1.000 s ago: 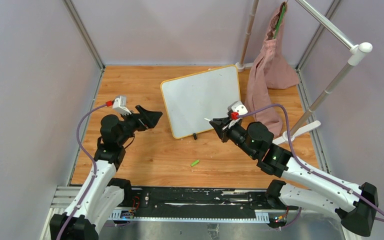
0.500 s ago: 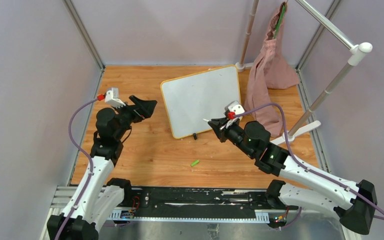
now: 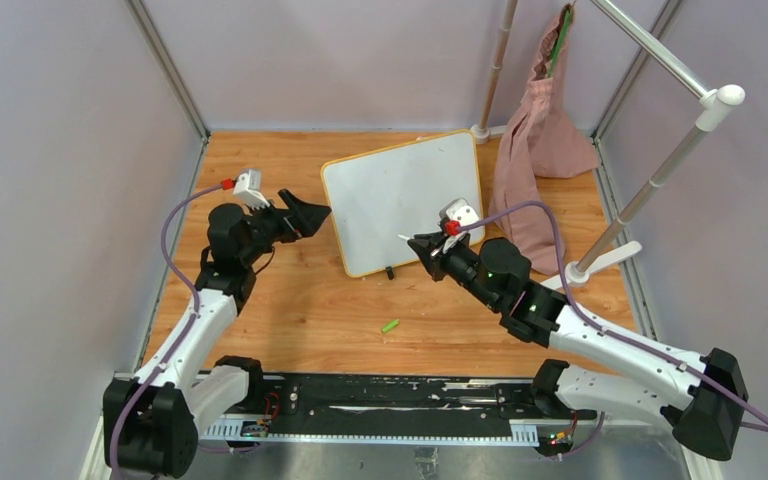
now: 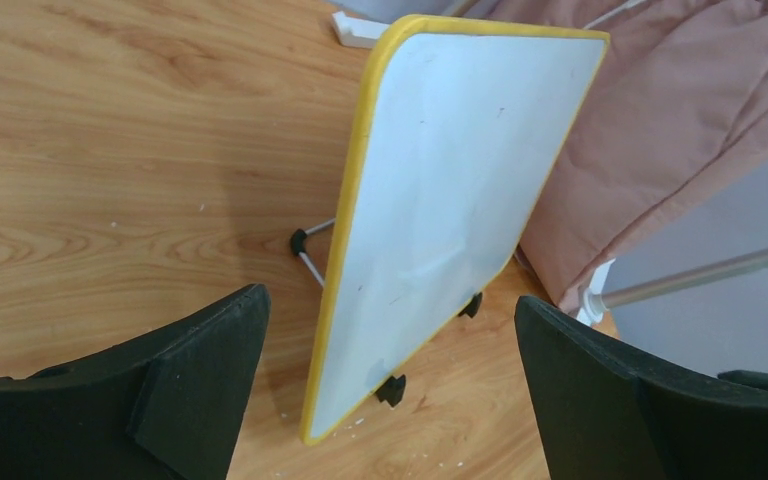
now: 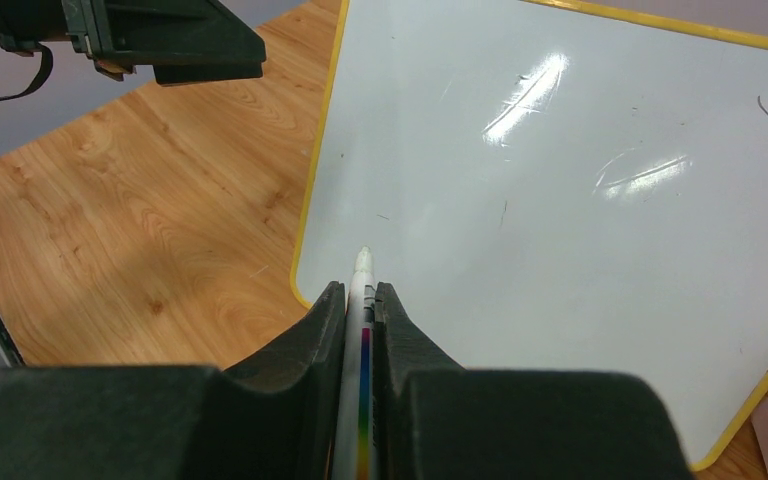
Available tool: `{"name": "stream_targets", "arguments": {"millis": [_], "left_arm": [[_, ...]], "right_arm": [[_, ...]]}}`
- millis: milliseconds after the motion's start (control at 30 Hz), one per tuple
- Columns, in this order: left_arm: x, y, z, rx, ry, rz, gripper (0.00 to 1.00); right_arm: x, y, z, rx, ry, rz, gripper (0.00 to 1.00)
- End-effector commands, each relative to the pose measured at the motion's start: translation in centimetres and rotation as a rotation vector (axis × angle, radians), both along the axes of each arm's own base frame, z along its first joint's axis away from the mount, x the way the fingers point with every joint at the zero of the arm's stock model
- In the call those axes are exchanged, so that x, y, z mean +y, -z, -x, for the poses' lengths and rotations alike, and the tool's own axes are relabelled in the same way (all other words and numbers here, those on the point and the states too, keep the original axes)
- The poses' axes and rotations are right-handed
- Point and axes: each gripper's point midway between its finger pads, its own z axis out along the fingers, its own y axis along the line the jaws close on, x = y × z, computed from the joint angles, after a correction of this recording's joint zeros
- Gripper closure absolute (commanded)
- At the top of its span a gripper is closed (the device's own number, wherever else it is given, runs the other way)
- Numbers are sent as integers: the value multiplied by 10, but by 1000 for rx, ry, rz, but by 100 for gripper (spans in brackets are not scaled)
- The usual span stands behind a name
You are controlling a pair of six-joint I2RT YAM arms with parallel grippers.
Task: Write a sentence on the whiteboard
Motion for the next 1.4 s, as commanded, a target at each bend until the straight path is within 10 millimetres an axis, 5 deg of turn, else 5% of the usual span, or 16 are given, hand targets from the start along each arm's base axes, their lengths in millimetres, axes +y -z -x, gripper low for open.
{"name": "stream_targets", "arguments": {"millis": [0,467,900,1367], "left_arm": [[-10,-22,5,-125,90,0,2],[-15,-5,4,-103,103,62,8],[-20,18,-18,-41,91,132,18],[-50,18,-29,-67,281,331,41]], "right_arm": [[4,-31,-6,-66,-4,-56,100],[27,-24,-3,-42,-84,-98,100],[57,-30,-20,-52,-101,-124,100],[52,-42,-27,-82,-84,-138,100]]}}
